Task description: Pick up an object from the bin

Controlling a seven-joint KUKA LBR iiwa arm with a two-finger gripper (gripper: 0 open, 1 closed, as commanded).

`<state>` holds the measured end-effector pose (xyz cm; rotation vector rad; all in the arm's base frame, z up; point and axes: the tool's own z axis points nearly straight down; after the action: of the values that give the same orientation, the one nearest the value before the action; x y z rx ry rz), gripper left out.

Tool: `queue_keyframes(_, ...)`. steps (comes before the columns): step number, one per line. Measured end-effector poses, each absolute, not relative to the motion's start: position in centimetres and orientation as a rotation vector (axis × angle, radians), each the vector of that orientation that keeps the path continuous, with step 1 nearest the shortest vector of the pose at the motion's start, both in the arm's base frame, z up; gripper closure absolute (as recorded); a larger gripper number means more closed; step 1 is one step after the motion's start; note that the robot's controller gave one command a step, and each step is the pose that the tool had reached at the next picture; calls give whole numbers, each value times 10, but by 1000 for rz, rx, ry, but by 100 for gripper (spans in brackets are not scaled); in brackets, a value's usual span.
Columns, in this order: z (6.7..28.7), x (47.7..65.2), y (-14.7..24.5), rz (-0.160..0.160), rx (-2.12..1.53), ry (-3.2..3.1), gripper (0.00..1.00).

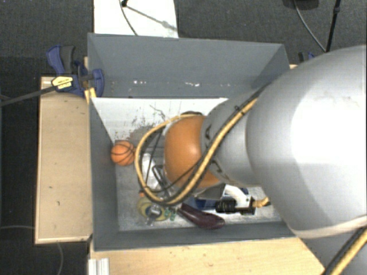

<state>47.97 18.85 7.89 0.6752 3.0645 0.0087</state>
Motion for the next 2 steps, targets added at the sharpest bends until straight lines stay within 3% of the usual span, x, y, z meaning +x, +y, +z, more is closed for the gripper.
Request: queue_keyframes(2,99,480,187,3,677,3066,100)
